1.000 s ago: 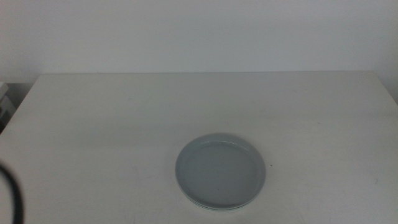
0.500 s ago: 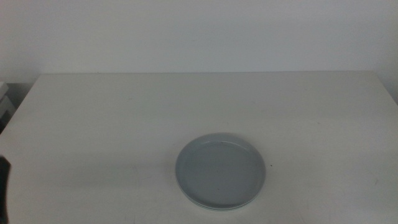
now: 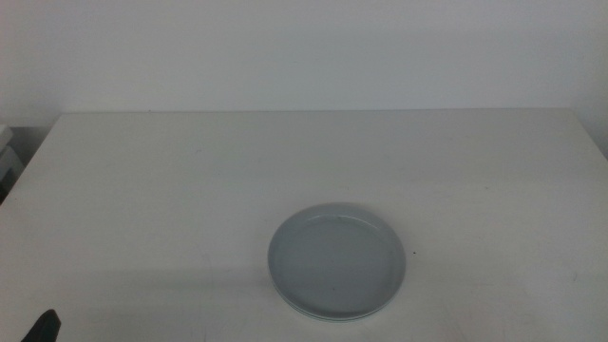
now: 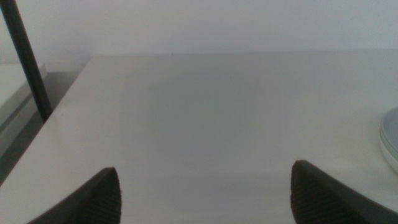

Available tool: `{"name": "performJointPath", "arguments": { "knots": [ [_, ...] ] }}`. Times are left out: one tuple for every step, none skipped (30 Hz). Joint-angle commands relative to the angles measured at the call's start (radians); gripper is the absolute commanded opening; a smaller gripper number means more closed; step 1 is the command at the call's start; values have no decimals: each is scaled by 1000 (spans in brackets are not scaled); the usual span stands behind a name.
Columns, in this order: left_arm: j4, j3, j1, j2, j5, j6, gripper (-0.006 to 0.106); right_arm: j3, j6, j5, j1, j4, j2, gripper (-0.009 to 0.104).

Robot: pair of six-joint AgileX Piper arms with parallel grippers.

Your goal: Stack the three bowls on top of each other.

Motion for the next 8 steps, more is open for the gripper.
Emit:
{"name": "performJointPath", "arguments": {
  "knots": [
    [-15,-4,2,-15,-61,-9,105,-3,-9,-87,-7,-14,-27,59],
    [-15,-4,2,-15,-61,-8,105,-3,-9,-91,-7,-14,-27,59],
    [-15,-4,2,-15,-61,-8,105,-3,-9,-91,-7,-14,-27,59],
    [-15,-4,2,-15,-61,-8,105,-3,-9,-90,-7,-14,-27,59],
    [-15,-4,2,-15,-61,-8,105,-3,-9,-90,-7,-14,-27,59],
    [-15,-4,2,-15,-61,-8,105,-3,-9,-90,-7,-14,-27,59],
    [-15,-4,2,-15,-61,-8,105,-3,-9,-90,-7,-14,-27,59],
    [-15,-4,2,-15,-61,-8,105,-3,-9,-90,-7,-14,-27,59]
  ]
}}
